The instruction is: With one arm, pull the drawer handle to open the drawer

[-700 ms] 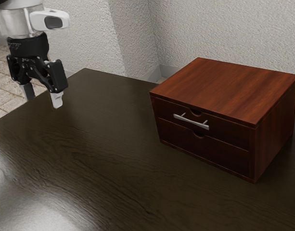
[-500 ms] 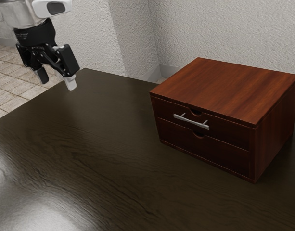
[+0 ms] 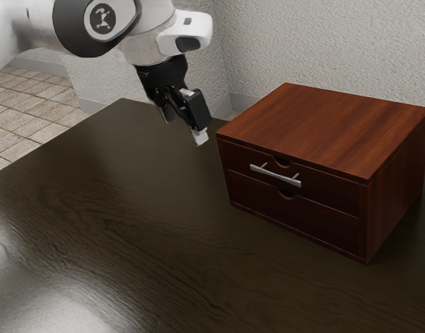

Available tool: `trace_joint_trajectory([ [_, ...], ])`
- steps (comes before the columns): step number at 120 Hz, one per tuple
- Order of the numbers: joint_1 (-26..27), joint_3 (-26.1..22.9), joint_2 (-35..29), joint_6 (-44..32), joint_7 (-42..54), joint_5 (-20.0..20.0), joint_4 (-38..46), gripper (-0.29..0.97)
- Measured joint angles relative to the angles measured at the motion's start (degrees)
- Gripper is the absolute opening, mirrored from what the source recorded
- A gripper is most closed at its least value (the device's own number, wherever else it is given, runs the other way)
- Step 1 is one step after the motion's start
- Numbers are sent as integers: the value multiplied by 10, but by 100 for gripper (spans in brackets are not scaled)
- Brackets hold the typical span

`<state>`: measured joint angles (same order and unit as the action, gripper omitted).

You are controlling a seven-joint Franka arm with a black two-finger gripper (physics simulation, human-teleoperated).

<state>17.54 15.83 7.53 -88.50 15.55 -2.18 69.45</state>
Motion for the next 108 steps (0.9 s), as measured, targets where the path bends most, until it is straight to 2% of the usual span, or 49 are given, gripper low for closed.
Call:
trace_joint_trajectory([
  [26,-11,-6,-2,-55,121,-4,0,68],
  [29,-31,-29,-3,-59,134,-4,1,68],
  [36,-120,-123,-3,-67,162,-5,5,68],
  [45,-164,-165,-27,-94,201,-5,53,68],
  [80,-180,-184,-79,-228,320,-13,208,68],
  [108,-188,-203,-92,-307,385,-16,267,68],
])
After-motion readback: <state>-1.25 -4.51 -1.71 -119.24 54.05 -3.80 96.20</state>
